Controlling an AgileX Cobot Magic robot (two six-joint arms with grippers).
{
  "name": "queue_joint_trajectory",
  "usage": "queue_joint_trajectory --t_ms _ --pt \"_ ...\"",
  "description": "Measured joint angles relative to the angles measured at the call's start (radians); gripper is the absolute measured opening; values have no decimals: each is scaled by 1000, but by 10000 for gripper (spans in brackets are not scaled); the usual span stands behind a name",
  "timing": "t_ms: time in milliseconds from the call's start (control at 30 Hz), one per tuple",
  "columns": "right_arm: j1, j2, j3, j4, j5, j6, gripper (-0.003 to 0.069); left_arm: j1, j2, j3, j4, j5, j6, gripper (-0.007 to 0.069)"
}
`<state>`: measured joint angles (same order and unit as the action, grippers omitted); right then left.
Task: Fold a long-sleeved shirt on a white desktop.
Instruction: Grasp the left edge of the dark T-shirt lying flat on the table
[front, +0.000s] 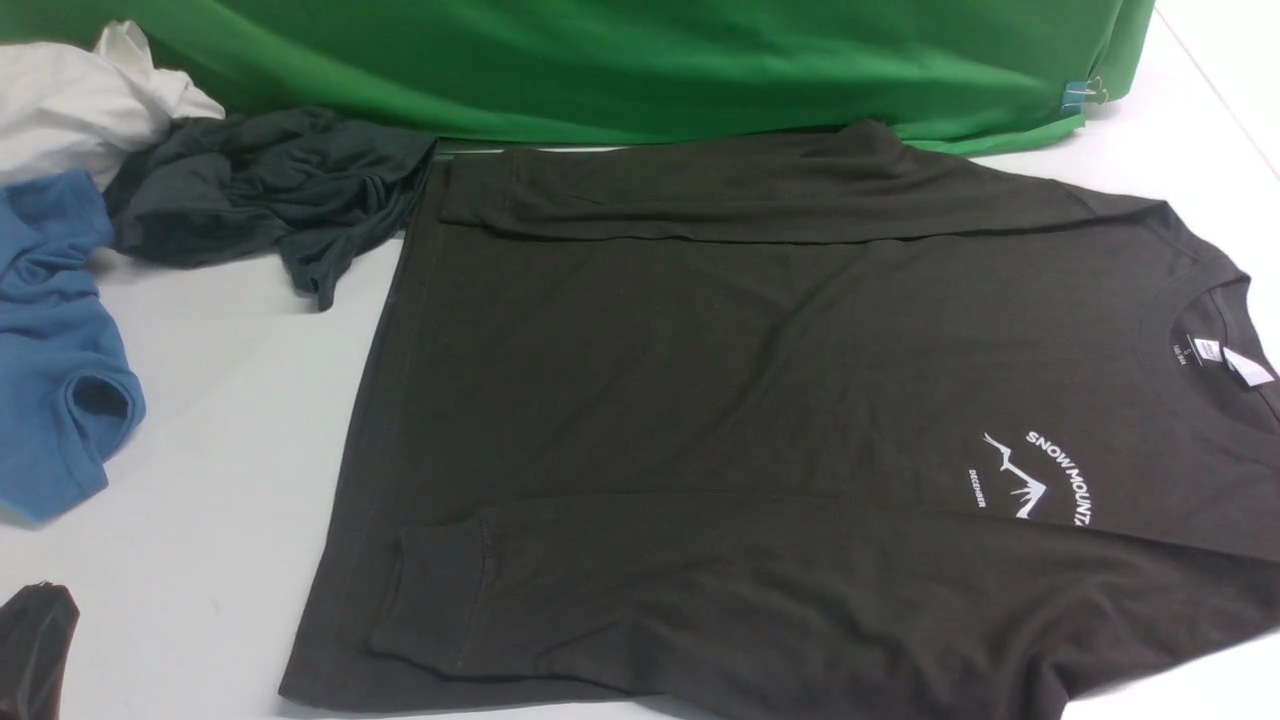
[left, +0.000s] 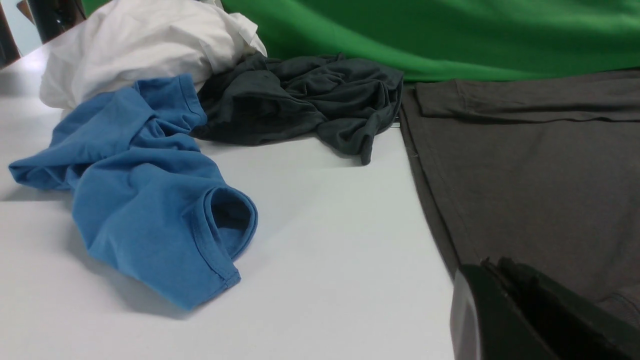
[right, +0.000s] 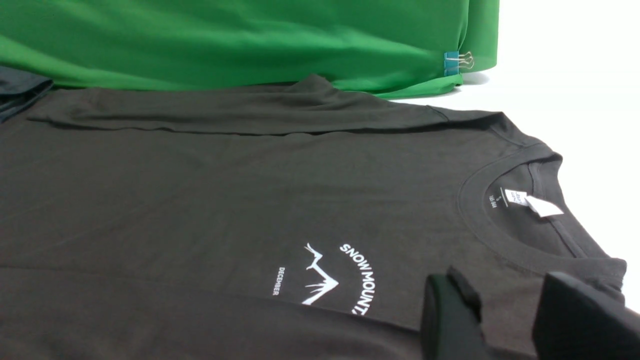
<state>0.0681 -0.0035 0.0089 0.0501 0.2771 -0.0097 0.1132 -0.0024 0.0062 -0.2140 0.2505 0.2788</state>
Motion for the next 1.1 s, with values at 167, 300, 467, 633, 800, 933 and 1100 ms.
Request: queue_joint_trajectory --t_ms 167,300,467,633,800,933,1100 --pt "0 0 0 0 0 0 242 0 0 0 2 -5 0 20" --pt "0 0 0 0 0 0 242 0 0 0 -133 -87 -61 20" --pt "0 0 0 0 0 0 242 0 0 0 -532 -208 -221 20" --pt "0 0 0 0 0 0 242 0 0 -4 -527 -294 -230 20" --pt "0 0 0 0 0 0 242 0 2 -141 -475 -93 -166 20" --pt "0 0 0 0 0 0 242 0 115 -340 -470 196 48 20" --pt "0 0 0 0 0 0 242 -4 406 -559 -466 610 281 20"
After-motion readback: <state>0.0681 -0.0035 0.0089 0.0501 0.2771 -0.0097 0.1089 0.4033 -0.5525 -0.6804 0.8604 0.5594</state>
